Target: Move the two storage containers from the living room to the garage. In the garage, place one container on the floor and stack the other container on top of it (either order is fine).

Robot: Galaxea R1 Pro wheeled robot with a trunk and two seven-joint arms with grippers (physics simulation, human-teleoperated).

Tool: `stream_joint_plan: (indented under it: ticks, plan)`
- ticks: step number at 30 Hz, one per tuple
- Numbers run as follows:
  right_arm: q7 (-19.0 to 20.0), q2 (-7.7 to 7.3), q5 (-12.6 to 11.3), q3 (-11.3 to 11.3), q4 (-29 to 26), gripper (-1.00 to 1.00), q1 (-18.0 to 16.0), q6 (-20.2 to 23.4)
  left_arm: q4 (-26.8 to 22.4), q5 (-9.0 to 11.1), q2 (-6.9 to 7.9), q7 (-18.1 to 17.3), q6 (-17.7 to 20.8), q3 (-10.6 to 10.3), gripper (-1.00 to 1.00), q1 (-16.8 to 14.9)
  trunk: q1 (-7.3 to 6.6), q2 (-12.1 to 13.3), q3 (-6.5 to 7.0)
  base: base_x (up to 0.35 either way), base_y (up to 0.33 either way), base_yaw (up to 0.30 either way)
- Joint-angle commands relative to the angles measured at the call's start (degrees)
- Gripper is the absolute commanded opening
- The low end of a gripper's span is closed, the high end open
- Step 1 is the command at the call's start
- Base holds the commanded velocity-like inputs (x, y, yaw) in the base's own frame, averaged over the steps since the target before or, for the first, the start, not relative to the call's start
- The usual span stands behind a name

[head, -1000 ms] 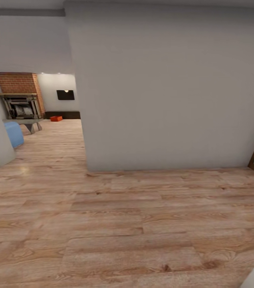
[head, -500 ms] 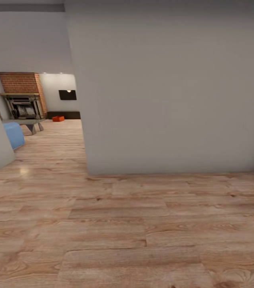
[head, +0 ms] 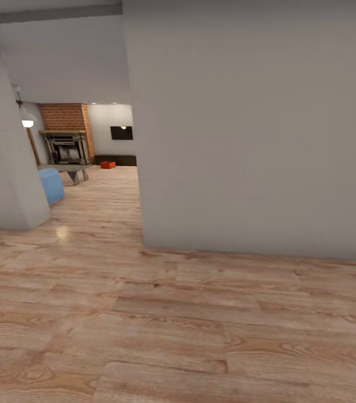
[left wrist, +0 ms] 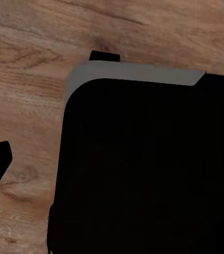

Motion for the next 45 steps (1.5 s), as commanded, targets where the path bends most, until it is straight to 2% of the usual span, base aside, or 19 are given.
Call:
stream_joint_plan:
  ticks: [1,20,45]
  plan:
    - [-0.04,0.03,-0.42,0.48,0.16,1.00,-0.06,-0.29,-0.01,0.39,-0.01,0.03,-0.08,0.06,1.00,-0.02,0.03,-0.02,-0.05,0.323,0.000,0.269]
    - [-0.04,0.03,-0.42,0.48,0.16,1.00,-0.06,-0.31,-0.01,0.39,-0.01,0.03,-0.08,0.06,1.00,-0.02,0.03,-0.02,-0.05,0.323,0.000,0.266]
    - [-0.04,0.03,-0.50,0.47,0.16,1.00,-0.07,-0.23,-0.01,0.39,-0.01,0.03,-0.11,0.06,1.00,-0.02,0.03,-0.02,-0.05,0.323,0.000,0.012]
